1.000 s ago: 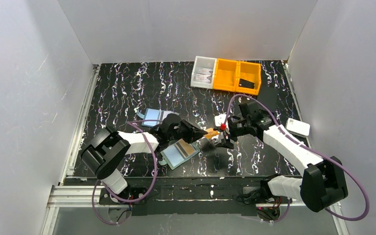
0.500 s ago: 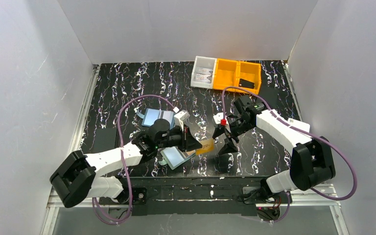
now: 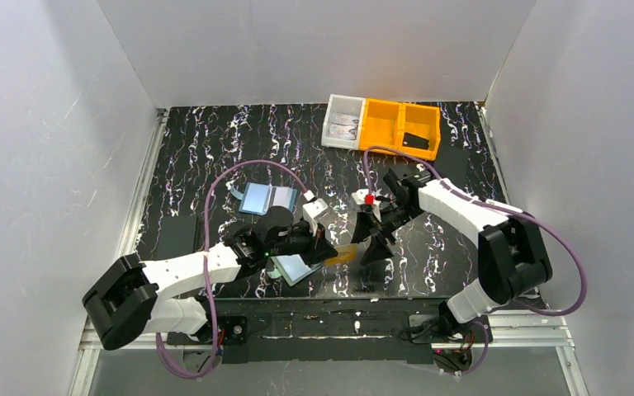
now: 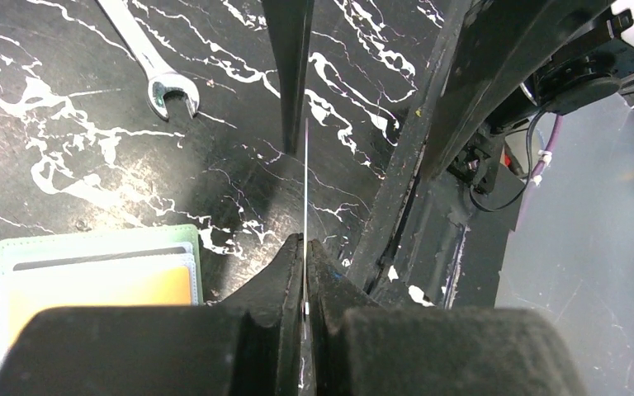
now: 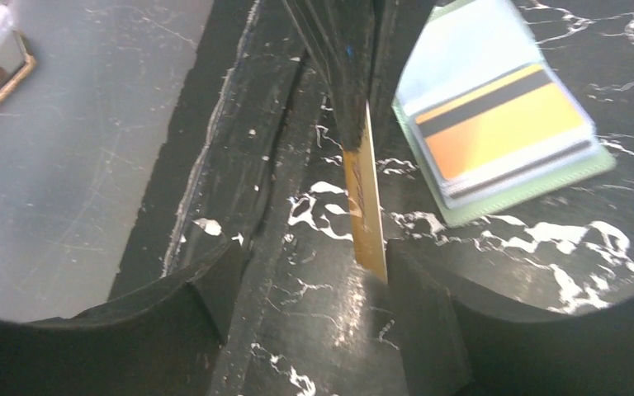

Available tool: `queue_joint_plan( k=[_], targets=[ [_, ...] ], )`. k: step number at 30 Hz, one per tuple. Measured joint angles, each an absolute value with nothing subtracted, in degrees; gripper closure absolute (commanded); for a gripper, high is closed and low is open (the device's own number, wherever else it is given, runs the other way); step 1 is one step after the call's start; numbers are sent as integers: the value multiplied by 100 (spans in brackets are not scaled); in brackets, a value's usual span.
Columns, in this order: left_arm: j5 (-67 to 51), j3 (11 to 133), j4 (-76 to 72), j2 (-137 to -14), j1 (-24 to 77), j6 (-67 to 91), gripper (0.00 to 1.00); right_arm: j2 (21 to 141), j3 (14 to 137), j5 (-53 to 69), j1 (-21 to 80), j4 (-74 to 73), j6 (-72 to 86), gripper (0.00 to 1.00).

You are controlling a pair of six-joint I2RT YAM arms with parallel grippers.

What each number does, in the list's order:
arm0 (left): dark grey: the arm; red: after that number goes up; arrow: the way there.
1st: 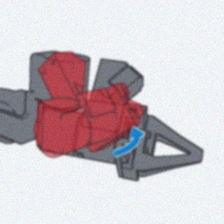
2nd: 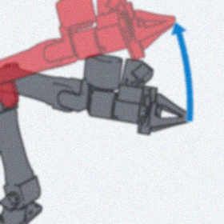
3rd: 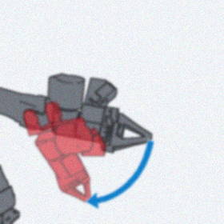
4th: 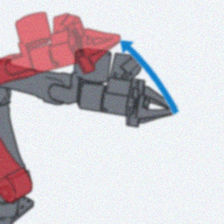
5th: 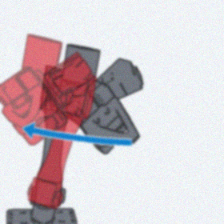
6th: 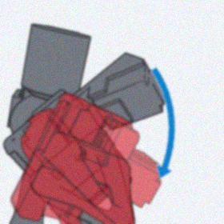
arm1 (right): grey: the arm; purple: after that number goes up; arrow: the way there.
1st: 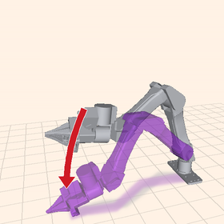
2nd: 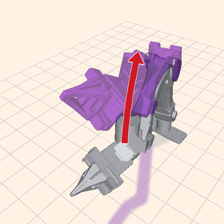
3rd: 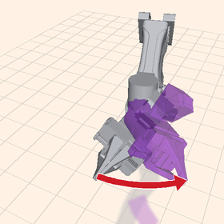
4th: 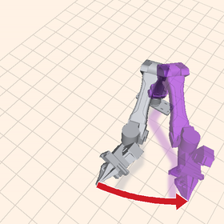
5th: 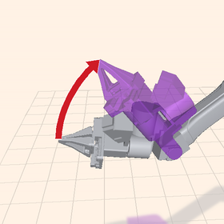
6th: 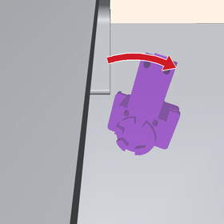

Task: Take the credit cards out of the card holder
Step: Place the credit card in the storage box.

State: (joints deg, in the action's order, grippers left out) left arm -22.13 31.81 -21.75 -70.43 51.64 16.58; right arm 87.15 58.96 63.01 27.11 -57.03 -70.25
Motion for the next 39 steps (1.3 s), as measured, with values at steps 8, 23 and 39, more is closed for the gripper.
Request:
queue_joint_plan(
  k=[8, 23, 39],
  targets=[
    [-2224, 3239, -2176, -7046, 5227, 1537, 100, 9074, 6082, 6256, 3066, -5657, -6716, 99],
    [-1126, 2981, -1244, -4664, 4494, 2096, 2, 9063, 6410, 5480, 2464, -5400, -6150, 99],
    [-747, 4043, 2284, -4123, 3802, 328, 2, 10596, 10638, 3449, 864, -5313, -6131, 99]
  ],
)
